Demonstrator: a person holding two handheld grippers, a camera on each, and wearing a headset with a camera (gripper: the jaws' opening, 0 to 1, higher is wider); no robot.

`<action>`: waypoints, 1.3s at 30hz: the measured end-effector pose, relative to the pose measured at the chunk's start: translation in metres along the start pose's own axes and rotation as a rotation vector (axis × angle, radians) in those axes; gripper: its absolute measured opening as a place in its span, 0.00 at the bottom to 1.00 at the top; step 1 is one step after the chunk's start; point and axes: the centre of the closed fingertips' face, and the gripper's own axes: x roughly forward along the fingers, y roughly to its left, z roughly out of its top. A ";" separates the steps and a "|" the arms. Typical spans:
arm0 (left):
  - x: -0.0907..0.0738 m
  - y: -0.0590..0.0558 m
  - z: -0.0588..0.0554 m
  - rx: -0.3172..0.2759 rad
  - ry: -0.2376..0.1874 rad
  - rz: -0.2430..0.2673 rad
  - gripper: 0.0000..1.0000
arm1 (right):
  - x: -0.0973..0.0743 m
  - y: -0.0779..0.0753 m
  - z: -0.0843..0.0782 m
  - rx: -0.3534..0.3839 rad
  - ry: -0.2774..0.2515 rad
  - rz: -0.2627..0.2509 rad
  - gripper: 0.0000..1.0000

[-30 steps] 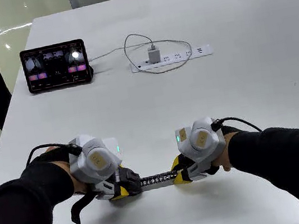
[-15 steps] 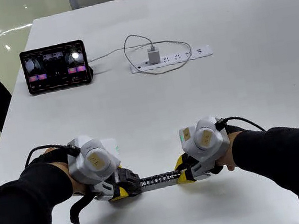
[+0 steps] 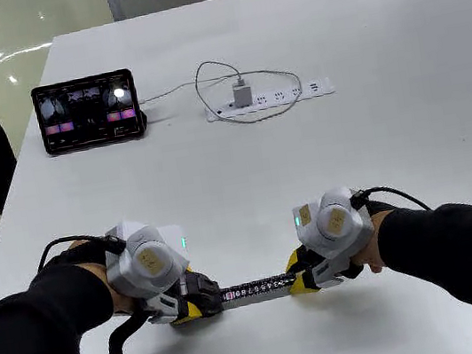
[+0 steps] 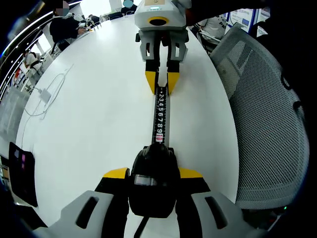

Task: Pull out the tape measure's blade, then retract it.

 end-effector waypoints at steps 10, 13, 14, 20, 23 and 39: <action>0.000 0.000 0.000 0.000 -0.002 0.005 0.30 | -0.005 0.001 -0.006 0.005 0.000 -0.002 0.09; 0.000 0.000 0.000 0.002 -0.002 0.004 0.30 | -0.008 0.000 -0.009 0.009 0.000 -0.005 0.09; 0.000 0.000 0.000 0.002 -0.002 0.004 0.30 | -0.008 0.000 -0.010 0.013 -0.002 -0.007 0.09; -0.001 -0.001 0.001 0.005 -0.011 0.007 0.30 | -0.011 0.003 -0.014 0.026 -0.001 -0.007 0.09; 0.000 0.000 0.001 0.008 -0.008 0.003 0.30 | -0.011 0.003 -0.014 0.030 -0.007 -0.006 0.09; 0.000 0.000 0.001 0.004 -0.014 0.001 0.30 | -0.014 0.001 -0.017 0.034 -0.011 0.000 0.09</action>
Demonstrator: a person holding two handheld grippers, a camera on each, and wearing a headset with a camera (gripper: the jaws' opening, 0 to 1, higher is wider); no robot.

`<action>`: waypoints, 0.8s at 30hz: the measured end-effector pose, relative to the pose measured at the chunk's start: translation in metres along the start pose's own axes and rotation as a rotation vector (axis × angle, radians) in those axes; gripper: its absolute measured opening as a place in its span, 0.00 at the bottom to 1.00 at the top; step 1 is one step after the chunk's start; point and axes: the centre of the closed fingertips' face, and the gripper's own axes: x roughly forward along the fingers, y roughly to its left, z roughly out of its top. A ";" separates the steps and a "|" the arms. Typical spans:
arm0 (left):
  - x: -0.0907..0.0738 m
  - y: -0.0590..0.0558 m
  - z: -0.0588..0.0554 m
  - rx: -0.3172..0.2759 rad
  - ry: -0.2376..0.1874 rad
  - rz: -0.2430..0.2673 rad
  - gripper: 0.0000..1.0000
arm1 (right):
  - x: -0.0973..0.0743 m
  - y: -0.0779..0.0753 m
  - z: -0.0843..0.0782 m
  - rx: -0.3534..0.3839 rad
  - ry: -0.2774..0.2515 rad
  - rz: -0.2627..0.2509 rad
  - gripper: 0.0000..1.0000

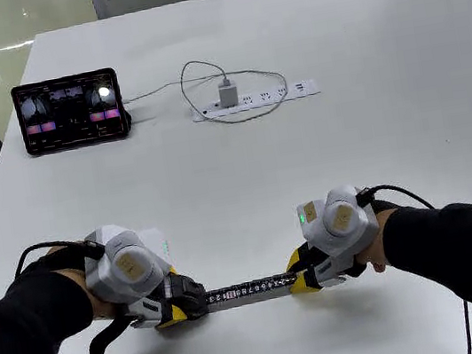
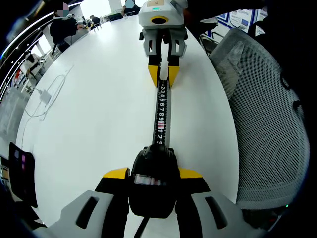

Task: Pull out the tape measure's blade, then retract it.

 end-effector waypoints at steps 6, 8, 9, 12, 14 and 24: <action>0.000 0.000 0.000 0.002 0.000 -0.001 0.30 | -0.002 0.001 -0.002 0.001 -0.001 -0.004 0.09; 0.000 0.000 0.000 0.003 0.000 0.000 0.30 | -0.003 0.001 -0.003 -0.001 0.000 -0.004 0.09; 0.000 0.000 0.000 0.002 0.000 0.002 0.30 | -0.003 0.001 -0.003 -0.001 0.001 -0.004 0.09; 0.000 0.000 0.000 0.003 0.000 0.002 0.30 | -0.004 0.001 -0.005 -0.003 0.003 -0.004 0.09; 0.000 0.000 0.000 0.002 0.000 0.001 0.30 | -0.005 0.001 -0.006 -0.002 0.004 -0.004 0.09; 0.000 0.000 0.000 0.003 -0.004 0.002 0.30 | -0.010 0.001 -0.013 0.003 0.011 -0.005 0.09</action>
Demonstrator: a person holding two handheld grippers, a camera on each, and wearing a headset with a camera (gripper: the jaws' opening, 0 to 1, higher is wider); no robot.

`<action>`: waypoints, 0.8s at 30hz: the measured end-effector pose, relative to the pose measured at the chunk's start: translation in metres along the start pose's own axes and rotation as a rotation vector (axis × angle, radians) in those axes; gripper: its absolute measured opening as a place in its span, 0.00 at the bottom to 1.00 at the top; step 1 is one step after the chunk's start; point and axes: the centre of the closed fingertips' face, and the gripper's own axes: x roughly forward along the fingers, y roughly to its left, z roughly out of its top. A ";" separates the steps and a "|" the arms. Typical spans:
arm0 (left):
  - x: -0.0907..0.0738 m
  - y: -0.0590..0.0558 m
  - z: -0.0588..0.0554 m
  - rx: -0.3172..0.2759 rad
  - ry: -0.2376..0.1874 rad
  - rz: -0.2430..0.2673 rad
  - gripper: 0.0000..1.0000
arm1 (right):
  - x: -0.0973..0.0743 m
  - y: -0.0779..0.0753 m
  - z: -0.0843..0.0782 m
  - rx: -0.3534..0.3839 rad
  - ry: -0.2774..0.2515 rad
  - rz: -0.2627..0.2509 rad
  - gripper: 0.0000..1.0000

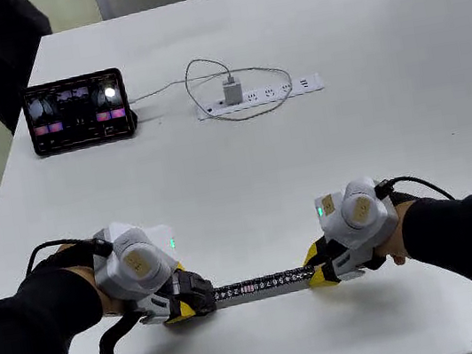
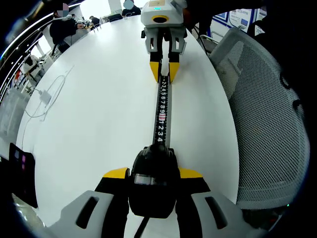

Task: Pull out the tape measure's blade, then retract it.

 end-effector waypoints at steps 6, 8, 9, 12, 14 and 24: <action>0.000 0.000 0.000 0.002 -0.002 -0.002 0.30 | -0.003 0.001 -0.003 0.000 0.002 -0.003 0.09; 0.000 0.000 0.000 0.003 -0.002 -0.002 0.30 | -0.004 0.001 -0.004 0.003 0.003 -0.004 0.09; 0.000 0.000 0.000 0.003 -0.002 -0.002 0.30 | -0.004 0.001 -0.005 0.003 0.004 -0.004 0.09; 0.000 0.000 0.000 0.004 -0.002 -0.002 0.30 | -0.006 0.000 -0.007 0.006 0.007 -0.006 0.09; 0.000 0.000 0.000 0.004 -0.003 -0.001 0.30 | -0.007 0.000 -0.008 0.009 0.008 -0.007 0.09; 0.000 0.000 0.000 0.007 -0.009 -0.003 0.30 | -0.013 -0.001 -0.015 0.013 0.018 -0.014 0.09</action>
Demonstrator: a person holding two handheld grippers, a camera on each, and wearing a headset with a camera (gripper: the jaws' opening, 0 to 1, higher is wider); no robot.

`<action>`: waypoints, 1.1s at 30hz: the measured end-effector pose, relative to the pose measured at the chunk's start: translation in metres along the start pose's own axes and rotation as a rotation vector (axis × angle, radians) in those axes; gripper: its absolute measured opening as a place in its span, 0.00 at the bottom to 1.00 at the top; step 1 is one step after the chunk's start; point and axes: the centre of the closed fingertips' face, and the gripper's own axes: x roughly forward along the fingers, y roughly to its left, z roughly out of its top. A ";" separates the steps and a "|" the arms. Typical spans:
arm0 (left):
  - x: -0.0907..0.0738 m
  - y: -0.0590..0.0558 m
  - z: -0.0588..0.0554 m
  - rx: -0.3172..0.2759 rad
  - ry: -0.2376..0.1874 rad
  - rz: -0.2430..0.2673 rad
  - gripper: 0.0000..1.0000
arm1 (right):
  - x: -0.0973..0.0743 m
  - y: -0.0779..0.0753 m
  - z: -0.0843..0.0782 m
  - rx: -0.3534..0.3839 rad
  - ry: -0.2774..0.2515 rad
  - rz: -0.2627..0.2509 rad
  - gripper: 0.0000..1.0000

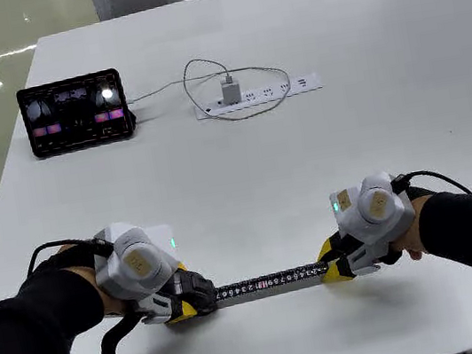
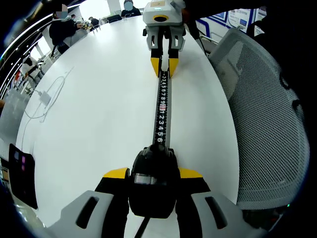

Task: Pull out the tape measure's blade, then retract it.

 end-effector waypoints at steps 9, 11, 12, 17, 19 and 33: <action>0.000 0.000 0.000 -0.001 -0.001 0.001 0.30 | -0.005 -0.001 -0.006 0.004 0.002 -0.005 0.09; 0.000 0.000 0.000 -0.002 -0.002 0.001 0.30 | -0.006 -0.001 -0.008 0.006 0.003 -0.004 0.09; 0.000 0.000 0.000 -0.002 -0.002 0.001 0.30 | -0.006 -0.001 -0.008 0.006 0.003 -0.004 0.09; -0.001 0.000 0.000 -0.002 0.002 0.002 0.30 | -0.009 -0.001 -0.011 0.009 0.001 -0.005 0.09; -0.001 0.000 0.000 -0.003 0.003 0.003 0.30 | -0.009 -0.001 -0.012 0.009 0.001 -0.004 0.09; -0.001 0.000 -0.001 -0.008 0.003 0.006 0.30 | -0.014 -0.002 -0.019 0.013 0.001 0.000 0.09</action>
